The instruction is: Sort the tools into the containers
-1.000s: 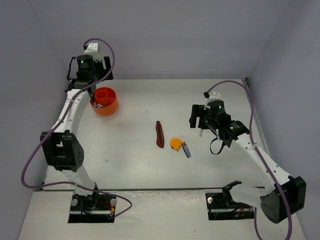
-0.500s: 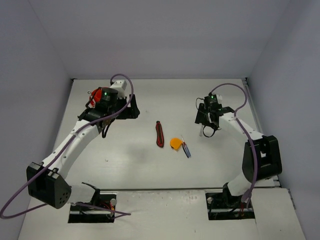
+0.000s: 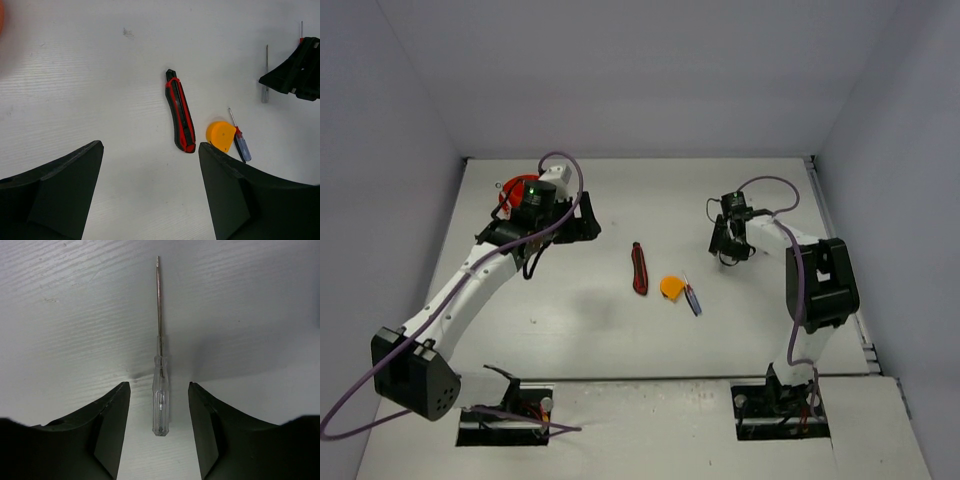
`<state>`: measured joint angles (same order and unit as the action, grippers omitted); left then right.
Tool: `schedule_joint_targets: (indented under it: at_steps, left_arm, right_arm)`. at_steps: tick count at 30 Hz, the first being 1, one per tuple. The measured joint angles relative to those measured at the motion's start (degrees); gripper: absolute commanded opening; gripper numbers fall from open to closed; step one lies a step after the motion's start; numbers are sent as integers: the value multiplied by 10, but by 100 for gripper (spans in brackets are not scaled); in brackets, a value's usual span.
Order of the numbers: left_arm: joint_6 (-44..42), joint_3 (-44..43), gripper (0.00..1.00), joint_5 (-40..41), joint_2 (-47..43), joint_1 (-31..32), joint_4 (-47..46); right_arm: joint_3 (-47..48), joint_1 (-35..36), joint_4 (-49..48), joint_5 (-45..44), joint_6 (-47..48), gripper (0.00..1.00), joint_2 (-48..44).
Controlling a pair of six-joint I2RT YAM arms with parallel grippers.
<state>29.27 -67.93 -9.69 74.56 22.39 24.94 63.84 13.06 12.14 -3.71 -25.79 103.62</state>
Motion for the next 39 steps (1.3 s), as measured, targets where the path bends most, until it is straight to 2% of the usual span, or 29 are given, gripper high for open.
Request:
schedule_joint_targets:
  at_steps: [6, 10, 19, 23, 31, 35, 39]
  left_arm:
    - [1, -13, 75, -12, 11, 0, 0]
    - [1, -27, 75, -18, 21, 0, -1]
    - [15, -61, 75, -45, 51, 3, 2]
    - [29, -100, 75, -62, 67, 12, 1]
    - [78, -144, 74, -105, 88, 33, -26]
    - [106, -154, 67, -116, 103, 48, -53]
    - [132, -165, 64, -122, 119, 61, -83]
  right_arm:
    - [0, 0, -4, 3, -10, 22, 6]
    - [-8, 0, -11, 2, -15, 0, 5]
    - [-26, 1, -11, -1, 7, 0, -19]
    - [-29, 11, -11, 10, 45, 0, -70]
    - [-28, 119, -59, 90, 131, 0, -260]
    - [-23, 157, -89, 143, 149, 0, -299]
    - [-19, 171, -106, 172, 154, 0, -303]
